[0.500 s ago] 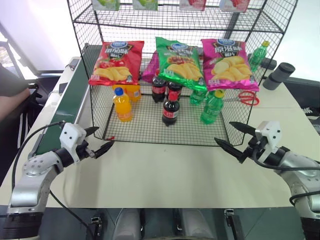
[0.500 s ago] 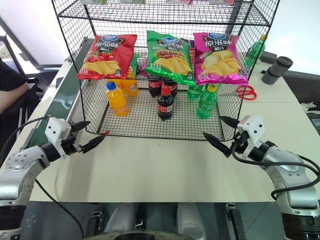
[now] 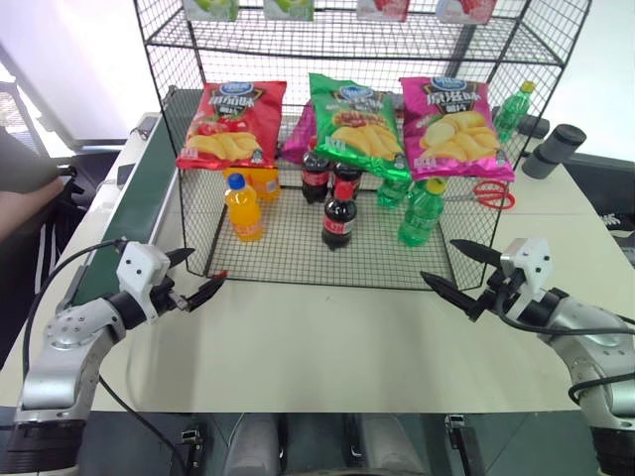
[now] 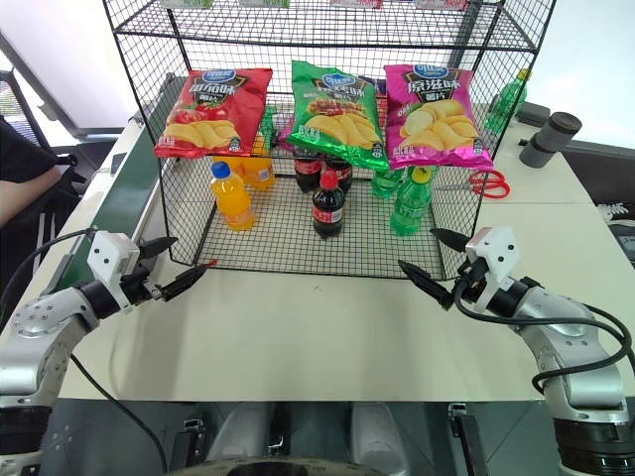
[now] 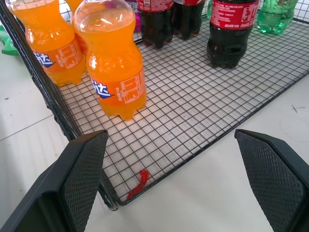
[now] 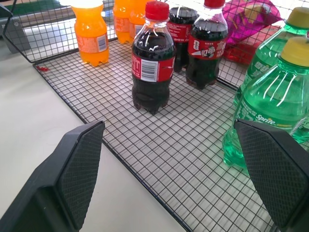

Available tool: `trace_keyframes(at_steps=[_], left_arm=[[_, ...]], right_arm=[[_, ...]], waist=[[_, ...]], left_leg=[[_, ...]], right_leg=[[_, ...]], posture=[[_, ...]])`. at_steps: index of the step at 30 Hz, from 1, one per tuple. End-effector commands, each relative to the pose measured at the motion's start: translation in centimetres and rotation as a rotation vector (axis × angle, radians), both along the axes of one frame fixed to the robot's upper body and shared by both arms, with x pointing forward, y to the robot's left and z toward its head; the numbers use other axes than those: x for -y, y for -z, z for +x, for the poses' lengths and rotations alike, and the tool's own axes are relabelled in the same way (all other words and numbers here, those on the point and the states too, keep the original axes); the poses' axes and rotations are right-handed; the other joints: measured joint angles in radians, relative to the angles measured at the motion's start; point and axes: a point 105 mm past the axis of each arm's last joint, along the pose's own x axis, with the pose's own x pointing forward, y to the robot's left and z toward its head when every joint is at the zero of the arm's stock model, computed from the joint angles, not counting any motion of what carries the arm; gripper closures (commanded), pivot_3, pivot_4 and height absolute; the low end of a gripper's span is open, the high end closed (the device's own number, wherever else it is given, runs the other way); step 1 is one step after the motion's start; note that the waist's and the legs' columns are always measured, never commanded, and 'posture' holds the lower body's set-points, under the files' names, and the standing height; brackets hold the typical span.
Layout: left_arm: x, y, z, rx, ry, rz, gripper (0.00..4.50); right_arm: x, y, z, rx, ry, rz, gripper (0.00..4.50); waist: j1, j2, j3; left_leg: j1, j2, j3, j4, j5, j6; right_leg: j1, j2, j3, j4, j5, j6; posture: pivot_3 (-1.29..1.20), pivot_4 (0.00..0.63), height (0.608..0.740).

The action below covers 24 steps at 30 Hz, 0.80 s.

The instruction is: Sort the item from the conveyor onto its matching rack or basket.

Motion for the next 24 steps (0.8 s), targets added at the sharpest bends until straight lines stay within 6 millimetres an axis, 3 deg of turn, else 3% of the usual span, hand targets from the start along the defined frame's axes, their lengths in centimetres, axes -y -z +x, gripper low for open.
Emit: trace_keyframes(at_steps=[1, 24], left_arm=[[-0.3, -1.1, 0.1, 0.048, -0.012, 0.017, 0.0], [0.1, -0.7, -0.5, 0.029, -0.018, 0.009, 0.0]], right_arm=[[-0.1, -0.5, -0.1, 0.039, -0.003, 0.002, 0.05], [-1.1, -0.4, 0.1, 0.028, -0.017, 0.009, 0.05]], waist=[[0.0, 0.0, 0.0], [0.0, 0.0, 0.0]], left_leg=[[0.0, 0.0, 0.0, 0.0, 0.0, 0.0], [0.0, 0.0, 0.0, 0.0, 0.0, 0.0]], right_leg=[[0.0, 0.0, 0.0, 0.0, 0.0, 0.0], [0.0, 0.0, 0.0, 0.0, 0.0, 0.0]], posture=[[0.0, 0.15, 0.74], [0.0, 0.15, 0.74]])
